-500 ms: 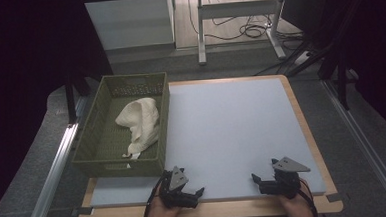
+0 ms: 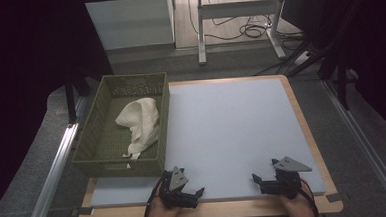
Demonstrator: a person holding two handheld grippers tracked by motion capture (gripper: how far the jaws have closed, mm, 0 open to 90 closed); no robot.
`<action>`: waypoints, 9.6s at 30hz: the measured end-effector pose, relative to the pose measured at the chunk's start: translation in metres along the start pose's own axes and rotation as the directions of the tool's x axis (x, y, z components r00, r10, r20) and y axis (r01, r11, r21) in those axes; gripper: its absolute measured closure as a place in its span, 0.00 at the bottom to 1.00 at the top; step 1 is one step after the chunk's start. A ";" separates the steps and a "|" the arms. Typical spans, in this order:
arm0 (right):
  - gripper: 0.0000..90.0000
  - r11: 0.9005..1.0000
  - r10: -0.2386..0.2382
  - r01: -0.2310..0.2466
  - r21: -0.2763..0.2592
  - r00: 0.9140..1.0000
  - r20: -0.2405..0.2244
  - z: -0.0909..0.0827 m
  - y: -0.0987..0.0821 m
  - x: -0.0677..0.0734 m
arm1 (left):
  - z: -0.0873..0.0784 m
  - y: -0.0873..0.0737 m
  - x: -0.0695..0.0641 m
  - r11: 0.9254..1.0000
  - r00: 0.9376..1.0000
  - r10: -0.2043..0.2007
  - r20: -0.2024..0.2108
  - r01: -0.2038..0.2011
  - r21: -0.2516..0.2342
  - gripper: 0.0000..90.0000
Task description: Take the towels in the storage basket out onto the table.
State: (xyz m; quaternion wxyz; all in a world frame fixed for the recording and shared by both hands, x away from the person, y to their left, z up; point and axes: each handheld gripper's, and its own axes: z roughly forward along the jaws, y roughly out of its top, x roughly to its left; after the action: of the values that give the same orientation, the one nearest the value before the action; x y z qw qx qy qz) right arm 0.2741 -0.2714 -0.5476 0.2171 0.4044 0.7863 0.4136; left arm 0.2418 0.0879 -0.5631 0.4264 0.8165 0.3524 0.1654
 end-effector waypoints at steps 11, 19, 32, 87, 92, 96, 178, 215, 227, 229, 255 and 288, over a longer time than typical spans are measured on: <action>0.07 1.000 -0.021 0.021 0.006 1.000 0.013 0.001 0.000 0.001 | 0.000 0.000 0.000 1.000 1.000 0.001 -0.001 -0.001 0.004 0.06; 0.07 1.000 -0.024 0.024 0.008 1.000 0.019 0.001 0.000 0.002 | 0.001 0.001 0.001 1.000 1.000 0.005 0.013 -0.006 0.015 0.03; 0.08 1.000 -0.025 0.025 0.009 0.999 0.020 0.001 0.000 0.002 | -0.012 0.018 0.000 1.000 0.999 -0.008 0.036 0.008 0.007 0.02; 0.08 1.000 -0.024 0.024 0.009 1.000 0.019 0.001 0.000 0.002 | -0.077 0.122 0.049 0.998 0.998 0.056 0.010 -0.056 0.010 0.03; 0.08 1.000 -0.024 0.024 0.008 1.000 0.020 0.001 0.000 0.002 | -0.085 0.131 0.065 0.999 0.999 0.039 -0.029 -0.038 0.020 0.03; 0.08 1.000 -0.025 0.025 0.008 0.999 0.020 0.001 0.000 0.002 | -0.088 0.134 0.084 0.999 0.998 0.015 -0.066 -0.012 0.041 0.03; 0.08 1.000 -0.026 0.026 0.010 1.000 0.017 0.001 0.000 0.002 | -0.051 0.121 0.253 0.929 0.946 -0.165 -0.280 0.244 0.277 0.95; 0.08 1.000 -0.026 0.026 0.009 0.999 0.019 0.001 0.000 0.002 | -0.149 0.134 0.202 0.969 0.910 -0.075 -0.407 -0.030 -0.245 0.95; 0.08 1.000 -0.026 0.025 0.009 0.999 0.019 0.001 0.000 0.002 | -0.164 0.158 0.183 0.942 0.929 -0.058 -0.364 -0.070 -0.328 0.95; 0.08 1.000 -0.026 0.025 0.009 0.999 0.019 0.001 0.000 0.002 | -0.165 0.163 0.179 0.940 0.932 -0.053 -0.358 -0.075 -0.334 0.95; 0.08 1.000 -0.021 0.021 0.010 1.000 0.018 0.001 0.000 0.002 | -0.141 0.216 0.129 0.913 0.967 0.058 -0.248 -0.152 -0.378 0.95; 0.08 1.000 -0.020 0.020 0.009 1.000 0.016 0.001 0.000 0.002 | -0.016 0.232 0.045 0.913 0.989 0.147 -0.008 -0.139 -0.384 0.94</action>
State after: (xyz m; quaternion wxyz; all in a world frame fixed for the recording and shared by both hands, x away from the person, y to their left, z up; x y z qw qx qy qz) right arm 0.2737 -0.2688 -0.5480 0.2257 0.4008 0.7904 0.4046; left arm 0.3647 0.0392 -0.3668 0.5683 0.7425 0.2480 0.2534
